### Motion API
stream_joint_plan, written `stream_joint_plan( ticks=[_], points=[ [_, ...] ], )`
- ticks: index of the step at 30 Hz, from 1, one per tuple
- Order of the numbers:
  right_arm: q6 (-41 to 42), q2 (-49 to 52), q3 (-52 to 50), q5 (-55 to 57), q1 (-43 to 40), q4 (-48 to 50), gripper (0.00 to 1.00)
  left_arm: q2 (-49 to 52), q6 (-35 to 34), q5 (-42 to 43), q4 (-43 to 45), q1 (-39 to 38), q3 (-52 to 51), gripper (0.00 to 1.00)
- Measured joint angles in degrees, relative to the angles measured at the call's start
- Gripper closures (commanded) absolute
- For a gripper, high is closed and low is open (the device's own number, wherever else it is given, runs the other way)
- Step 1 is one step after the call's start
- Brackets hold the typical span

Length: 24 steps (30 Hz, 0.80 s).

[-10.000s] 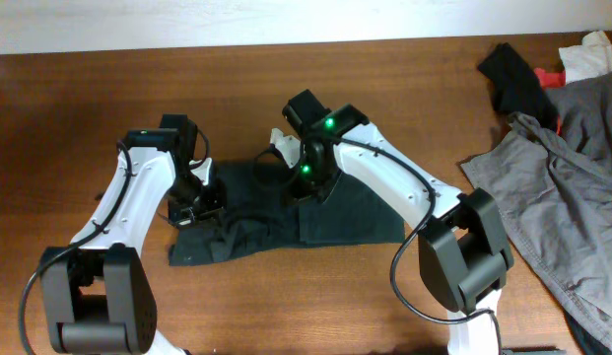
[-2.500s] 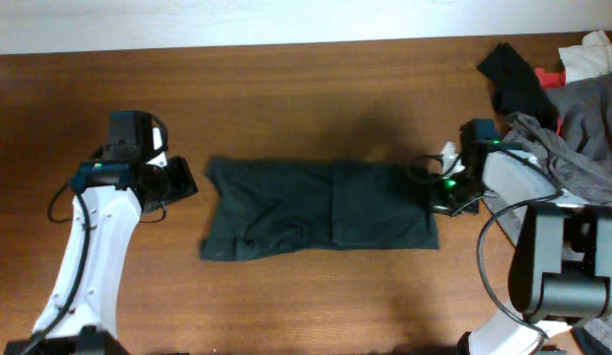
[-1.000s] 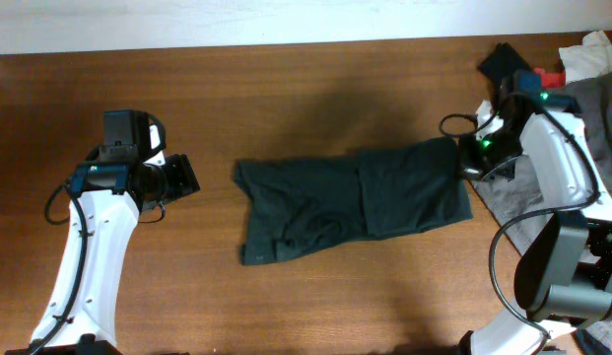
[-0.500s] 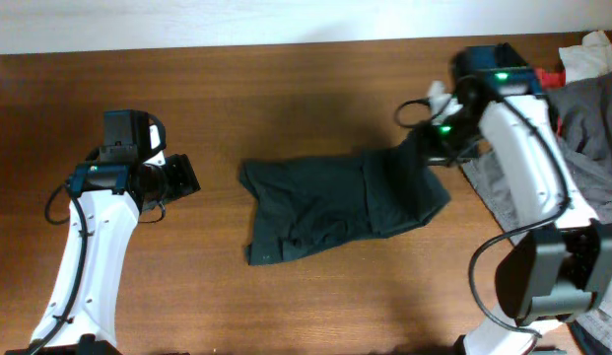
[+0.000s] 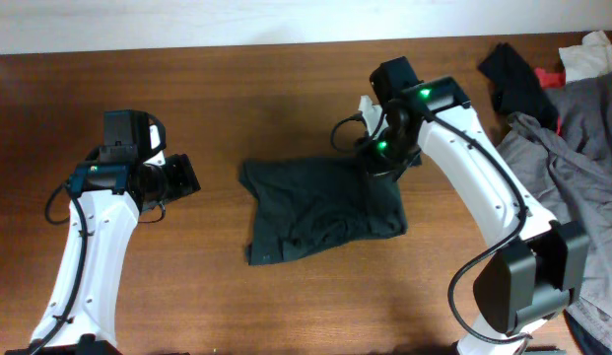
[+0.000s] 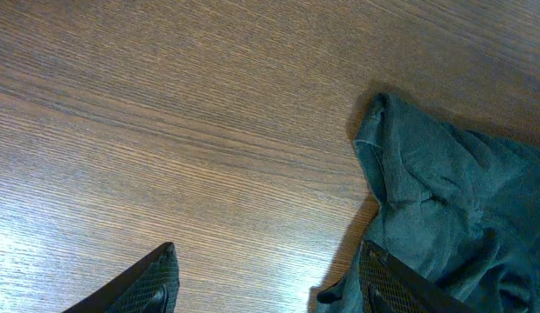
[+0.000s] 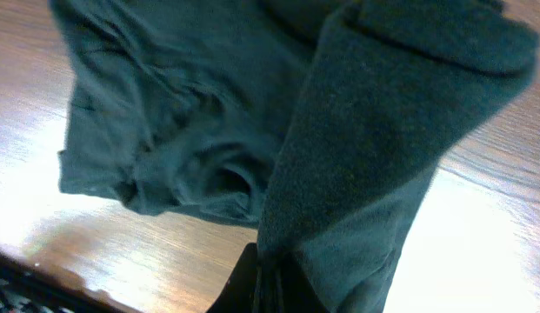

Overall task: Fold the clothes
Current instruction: 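Fold the lifted right end leftward over the bundle with the right gripper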

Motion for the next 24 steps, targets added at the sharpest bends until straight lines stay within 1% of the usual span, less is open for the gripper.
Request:
stream_joint_plan(
  ticks=[7,14,17,24],
  points=[
    [1.0,0.0,0.0,-5.4,1.3,2.7,0.96,0.0,0.0,0.0,0.0,0.0,0.0,0.34],
    [2.3,0.0,0.0,-7.3,1.8,2.9,0.96,0.0,0.0,0.7,0.0,0.0,0.0,0.34],
    [2.7,0.0,0.0,-7.3,3.3,3.1,0.96,0.0,0.0,1.2,0.0,0.0,0.0,0.33],
    [4.3,0.0,0.0,-7.8,9.0,7.1,0.96,0.0,0.0,1.2,0.0,0.0,0.0,0.33]
  ],
)
